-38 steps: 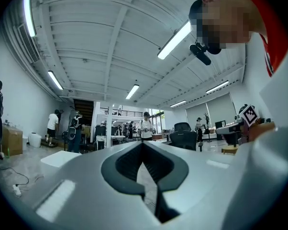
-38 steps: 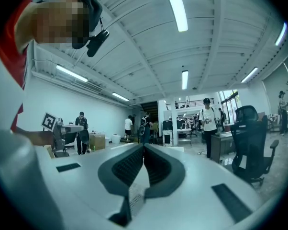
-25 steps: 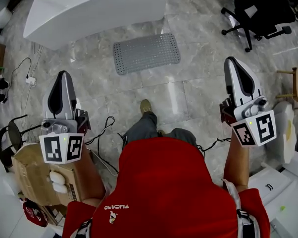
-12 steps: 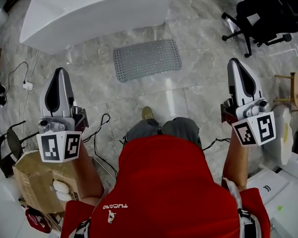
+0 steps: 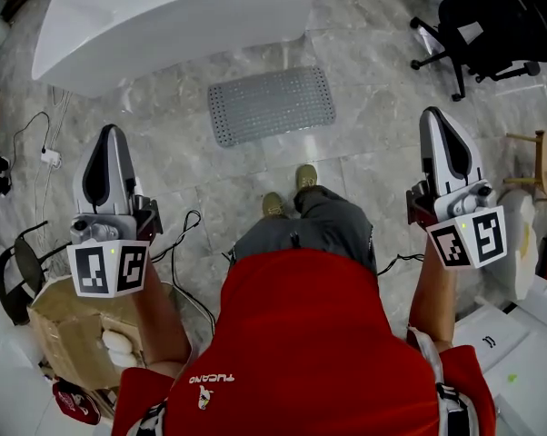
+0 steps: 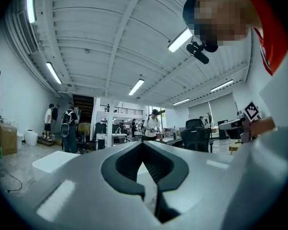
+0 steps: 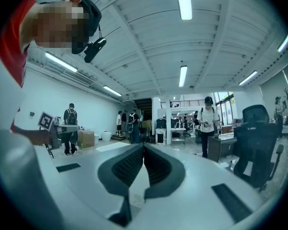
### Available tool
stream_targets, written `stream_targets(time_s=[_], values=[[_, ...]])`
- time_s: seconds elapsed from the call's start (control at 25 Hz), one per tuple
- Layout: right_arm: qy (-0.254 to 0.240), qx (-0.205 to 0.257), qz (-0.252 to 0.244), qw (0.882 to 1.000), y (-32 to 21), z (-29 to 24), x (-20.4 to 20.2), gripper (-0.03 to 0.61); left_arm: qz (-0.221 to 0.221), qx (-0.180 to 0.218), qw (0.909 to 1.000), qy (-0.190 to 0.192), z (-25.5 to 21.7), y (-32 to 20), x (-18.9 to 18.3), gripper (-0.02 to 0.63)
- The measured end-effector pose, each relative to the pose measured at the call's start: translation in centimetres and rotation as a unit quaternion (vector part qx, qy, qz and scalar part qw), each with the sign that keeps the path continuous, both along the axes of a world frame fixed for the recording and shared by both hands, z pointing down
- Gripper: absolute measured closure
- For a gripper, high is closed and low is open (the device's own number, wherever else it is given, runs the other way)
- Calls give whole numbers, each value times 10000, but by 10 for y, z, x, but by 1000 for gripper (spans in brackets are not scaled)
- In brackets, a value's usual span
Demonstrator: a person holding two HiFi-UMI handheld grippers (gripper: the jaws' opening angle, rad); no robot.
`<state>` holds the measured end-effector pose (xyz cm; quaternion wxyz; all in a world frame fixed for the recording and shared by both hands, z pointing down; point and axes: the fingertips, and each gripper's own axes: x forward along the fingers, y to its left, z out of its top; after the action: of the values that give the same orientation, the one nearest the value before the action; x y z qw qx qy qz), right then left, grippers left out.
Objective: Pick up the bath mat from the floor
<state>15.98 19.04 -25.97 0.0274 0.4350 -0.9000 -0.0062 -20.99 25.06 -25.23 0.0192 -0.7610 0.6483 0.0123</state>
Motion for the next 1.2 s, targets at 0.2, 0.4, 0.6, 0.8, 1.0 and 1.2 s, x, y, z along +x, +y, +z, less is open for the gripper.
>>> stream_targets(time_s=[0.2,0.4,0.6,0.8,1.0,1.2], values=[[-23,26,-25,10000,-18,4,3,577,-106,11,9999,3,-1,-13,-1,609],[-111,96,-74,9999,-51,1,4,577,-277,-3,9996,27,-2,-29,-5,609],[-126,137,-188,9996,-86,1,4,577,-441,-30,9990,41,-3,-57,-5,609],[-134,103,-249,9995,-133,7,18,577,-616,-11,9981,-2,-5,-93,7,609],[-105,139,-341,9993,-182,10,27,577,-952,-22,9955,0,-4,-128,8,609],[101,125,-485,9987,-220,23,32,577,-1255,57,9920,93,-2,-153,11,609]])
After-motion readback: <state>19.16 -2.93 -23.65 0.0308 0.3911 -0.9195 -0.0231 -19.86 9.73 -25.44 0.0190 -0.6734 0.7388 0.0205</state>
